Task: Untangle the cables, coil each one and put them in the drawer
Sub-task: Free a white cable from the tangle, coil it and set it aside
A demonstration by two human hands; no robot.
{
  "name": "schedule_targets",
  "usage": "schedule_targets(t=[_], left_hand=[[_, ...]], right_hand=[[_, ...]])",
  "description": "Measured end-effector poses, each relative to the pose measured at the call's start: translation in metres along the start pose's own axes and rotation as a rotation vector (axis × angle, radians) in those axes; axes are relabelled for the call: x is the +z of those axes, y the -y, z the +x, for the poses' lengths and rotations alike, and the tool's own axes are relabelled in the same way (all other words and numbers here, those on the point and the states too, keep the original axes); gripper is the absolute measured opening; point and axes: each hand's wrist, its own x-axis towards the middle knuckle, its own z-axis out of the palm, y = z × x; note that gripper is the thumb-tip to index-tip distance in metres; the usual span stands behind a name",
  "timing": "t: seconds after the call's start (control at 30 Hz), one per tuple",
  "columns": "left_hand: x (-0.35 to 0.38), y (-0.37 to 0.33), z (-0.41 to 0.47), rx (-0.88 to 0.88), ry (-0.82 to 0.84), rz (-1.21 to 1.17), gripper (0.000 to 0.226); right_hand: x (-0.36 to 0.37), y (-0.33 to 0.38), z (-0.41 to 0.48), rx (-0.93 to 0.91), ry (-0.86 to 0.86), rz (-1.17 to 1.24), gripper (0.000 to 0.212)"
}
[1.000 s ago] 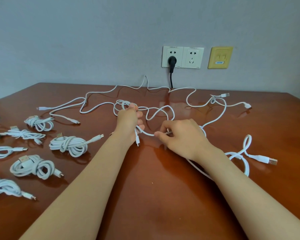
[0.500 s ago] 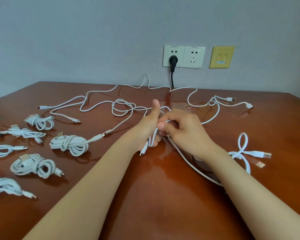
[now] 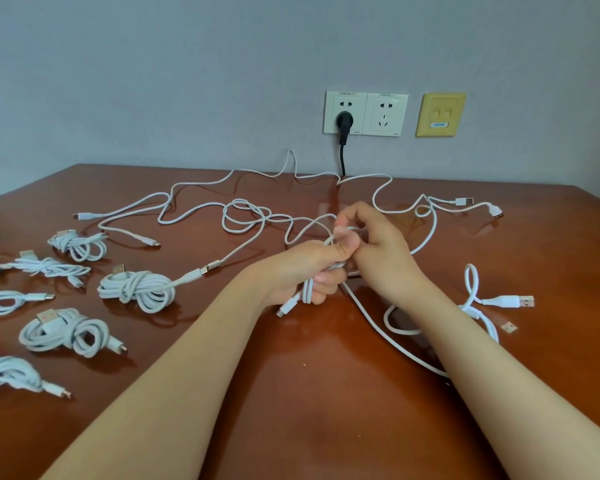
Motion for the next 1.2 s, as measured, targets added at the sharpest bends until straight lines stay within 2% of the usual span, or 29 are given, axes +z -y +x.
schedule_targets(t=[0.07, 0.17, 0.3, 0.43, 0.53, 0.7, 0.93, 1.2], left_hand=[[0.000, 0.000, 0.001, 0.034, -0.024, -0.011, 0.036], [-0.001, 0.000, 0.005, 0.095, -0.124, -0.062, 0.041], [-0.007, 0.002, 0.007, 0.201, -0.292, -0.176, 0.042], [-0.011, 0.002, 0.010, 0.255, -0.403, -0.329, 0.039], [-0.012, 0.006, 0.015, 0.284, -0.514, -0.202, 0.035], [-0.009, 0.006, 0.018, 0.317, -0.533, -0.084, 0.041], [-0.001, 0.003, 0.018, 0.308, -0.693, 0.170, 0.047], [-0.002, 0.006, 0.018, 0.336, -0.711, 0.274, 0.038]], right_hand=[[-0.001, -0.004, 0.004, 0.057, -0.064, 0.086, 0.028], [-0.006, -0.009, 0.006, 0.081, -0.132, 0.012, 0.031], [-0.002, -0.007, 0.001, 0.073, -0.066, -0.056, 0.029], [0.002, -0.004, -0.005, 0.037, 0.055, -0.275, 0.029], [0.003, -0.001, -0.006, 0.003, 0.085, -0.358, 0.023], [0.004, 0.000, -0.007, -0.026, 0.127, -0.429, 0.018], [0.006, -0.003, -0.009, -0.041, 0.166, -0.506, 0.027], [0.007, -0.003, -0.009, -0.058, 0.200, -0.604, 0.030]])
